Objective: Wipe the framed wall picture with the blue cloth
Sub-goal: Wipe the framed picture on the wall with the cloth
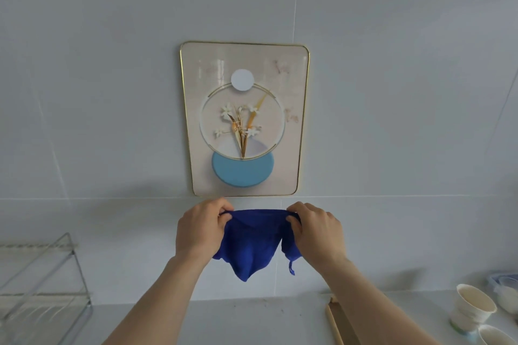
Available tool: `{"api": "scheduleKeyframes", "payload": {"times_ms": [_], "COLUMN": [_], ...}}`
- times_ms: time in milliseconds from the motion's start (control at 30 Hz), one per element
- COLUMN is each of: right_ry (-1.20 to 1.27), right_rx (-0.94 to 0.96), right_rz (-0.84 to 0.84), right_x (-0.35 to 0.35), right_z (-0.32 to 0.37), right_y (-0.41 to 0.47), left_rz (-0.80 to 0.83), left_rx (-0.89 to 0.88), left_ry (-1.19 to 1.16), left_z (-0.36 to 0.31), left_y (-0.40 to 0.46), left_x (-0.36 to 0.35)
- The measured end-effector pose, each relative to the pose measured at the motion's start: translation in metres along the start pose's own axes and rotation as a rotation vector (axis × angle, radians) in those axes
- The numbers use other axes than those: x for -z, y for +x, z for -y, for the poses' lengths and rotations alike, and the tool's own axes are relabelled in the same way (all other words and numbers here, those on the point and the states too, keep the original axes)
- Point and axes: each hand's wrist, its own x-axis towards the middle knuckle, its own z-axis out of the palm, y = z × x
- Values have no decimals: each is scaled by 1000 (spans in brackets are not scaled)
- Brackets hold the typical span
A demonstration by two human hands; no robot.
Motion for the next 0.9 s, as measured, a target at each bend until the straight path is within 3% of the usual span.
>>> {"api": "scheduleKeyframes", "payload": {"times_ms": [300,600,767,900], "right_ry": [149,864,1128,1280], "right_rx": [-88,-311,-383,-452], "right_rz": [-83,-189,-349,-542], "right_x": [8,28,52,79], "right_z": [26,46,54,52], "right_y": [11,52,84,121], "left_rz": [-51,-114,-251,-372], "left_rx": [-41,-109,-215,-375], "left_ry": [-27,-162,-262,-162], "left_z": [10,-4,-23,-37], "left_y": [15,43,66,100], "left_x": [15,8,4,1]}}
